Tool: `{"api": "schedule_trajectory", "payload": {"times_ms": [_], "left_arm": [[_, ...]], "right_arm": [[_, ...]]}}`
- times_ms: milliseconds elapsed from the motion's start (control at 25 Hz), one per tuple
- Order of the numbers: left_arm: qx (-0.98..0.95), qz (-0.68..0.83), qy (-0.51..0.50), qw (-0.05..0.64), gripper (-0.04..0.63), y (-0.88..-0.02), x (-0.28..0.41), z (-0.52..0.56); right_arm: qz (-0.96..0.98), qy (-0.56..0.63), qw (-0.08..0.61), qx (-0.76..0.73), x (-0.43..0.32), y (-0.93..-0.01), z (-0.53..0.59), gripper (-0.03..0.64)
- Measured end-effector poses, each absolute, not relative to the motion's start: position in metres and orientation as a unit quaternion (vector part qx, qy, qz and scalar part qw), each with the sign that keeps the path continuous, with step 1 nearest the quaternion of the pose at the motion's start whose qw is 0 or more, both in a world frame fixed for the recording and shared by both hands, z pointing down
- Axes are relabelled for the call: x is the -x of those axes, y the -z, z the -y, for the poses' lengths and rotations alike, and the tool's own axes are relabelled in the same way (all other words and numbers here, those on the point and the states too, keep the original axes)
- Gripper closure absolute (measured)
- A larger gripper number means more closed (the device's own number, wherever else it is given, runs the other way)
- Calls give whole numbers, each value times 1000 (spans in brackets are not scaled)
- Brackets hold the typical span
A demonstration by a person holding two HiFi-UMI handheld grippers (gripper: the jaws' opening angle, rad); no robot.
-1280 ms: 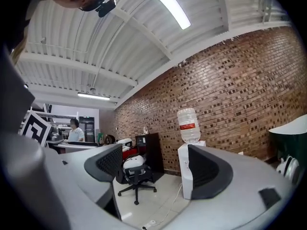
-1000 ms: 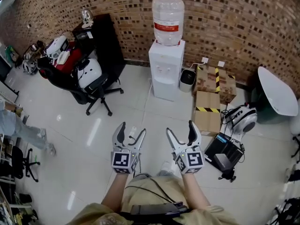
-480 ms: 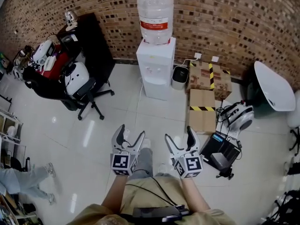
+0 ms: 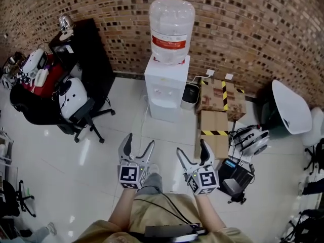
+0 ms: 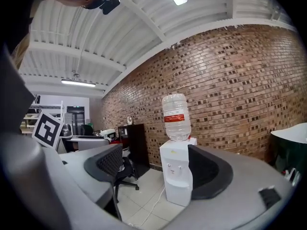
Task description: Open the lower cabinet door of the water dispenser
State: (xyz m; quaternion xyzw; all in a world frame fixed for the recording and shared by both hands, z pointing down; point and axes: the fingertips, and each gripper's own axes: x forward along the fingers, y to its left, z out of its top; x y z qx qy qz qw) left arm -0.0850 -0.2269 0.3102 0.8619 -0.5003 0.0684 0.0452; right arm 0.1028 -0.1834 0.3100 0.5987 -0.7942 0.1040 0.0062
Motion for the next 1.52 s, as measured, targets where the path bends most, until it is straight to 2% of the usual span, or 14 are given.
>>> {"api": "schedule_trajectory", "payload": {"times_ms": [400, 880, 1120, 1520], "left_arm": [[-876, 473, -73, 61, 232, -323, 115, 328], [-882, 448, -126, 76, 239, -396, 74, 377], [-891, 422, -143, 84, 239, -465, 48, 393], [-894, 416, -156, 67, 239, -640, 11, 465]], "right_arm": [[801, -96, 22, -591, -43, -313, 296, 175], [792, -119, 53, -596, -74, -395, 341, 175], [787, -136, 71, -597, -108, -484, 374, 176], [796, -161, 135, -568, -152, -726, 464, 176]]}}
